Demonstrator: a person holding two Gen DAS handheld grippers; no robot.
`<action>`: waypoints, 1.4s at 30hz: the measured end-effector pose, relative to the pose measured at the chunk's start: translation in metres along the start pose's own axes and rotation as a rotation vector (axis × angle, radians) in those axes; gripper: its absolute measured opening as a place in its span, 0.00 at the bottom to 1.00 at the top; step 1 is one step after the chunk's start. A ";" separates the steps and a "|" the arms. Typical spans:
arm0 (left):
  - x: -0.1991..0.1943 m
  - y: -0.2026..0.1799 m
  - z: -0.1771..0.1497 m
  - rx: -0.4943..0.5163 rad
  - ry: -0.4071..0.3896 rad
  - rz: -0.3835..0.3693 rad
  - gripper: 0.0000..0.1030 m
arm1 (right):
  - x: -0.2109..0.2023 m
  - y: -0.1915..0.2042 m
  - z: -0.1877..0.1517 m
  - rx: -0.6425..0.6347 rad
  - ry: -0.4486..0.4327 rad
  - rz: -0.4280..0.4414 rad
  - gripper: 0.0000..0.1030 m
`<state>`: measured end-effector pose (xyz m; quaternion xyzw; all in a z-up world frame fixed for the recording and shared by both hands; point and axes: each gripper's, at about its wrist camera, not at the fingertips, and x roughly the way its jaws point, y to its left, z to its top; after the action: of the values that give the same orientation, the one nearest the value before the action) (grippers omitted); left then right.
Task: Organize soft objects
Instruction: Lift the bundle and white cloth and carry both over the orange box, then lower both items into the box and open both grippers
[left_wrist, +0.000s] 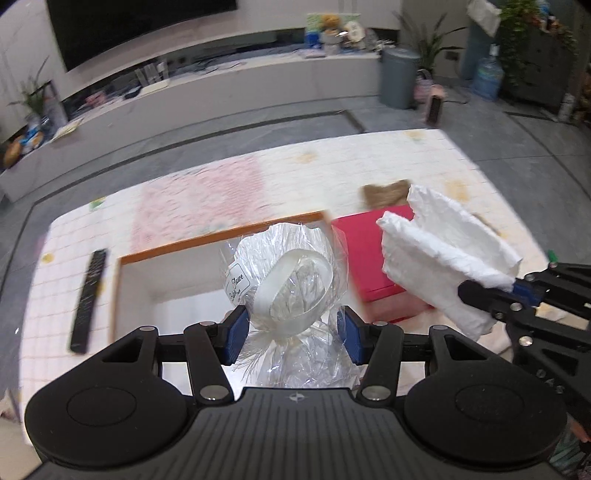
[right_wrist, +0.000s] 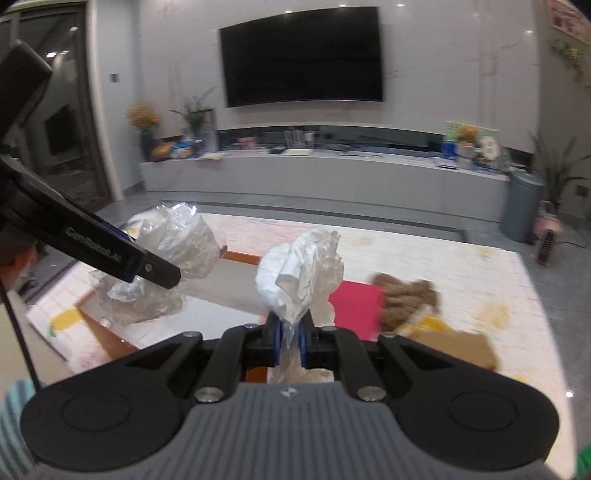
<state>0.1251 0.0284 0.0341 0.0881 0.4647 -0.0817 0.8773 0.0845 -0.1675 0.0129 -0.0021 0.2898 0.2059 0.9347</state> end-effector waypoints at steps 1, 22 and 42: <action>0.003 0.009 0.000 -0.003 0.013 0.015 0.58 | 0.005 0.008 0.003 0.004 -0.001 0.019 0.07; 0.115 0.095 -0.037 0.070 0.250 0.085 0.58 | 0.177 0.120 -0.002 -0.019 0.307 0.194 0.07; 0.146 0.123 -0.041 -0.011 0.353 0.000 0.82 | 0.258 0.122 -0.025 0.142 0.562 0.343 0.18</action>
<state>0.2010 0.1488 -0.0996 0.0964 0.6121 -0.0626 0.7824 0.2172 0.0398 -0.1341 0.0552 0.5461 0.3307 0.7677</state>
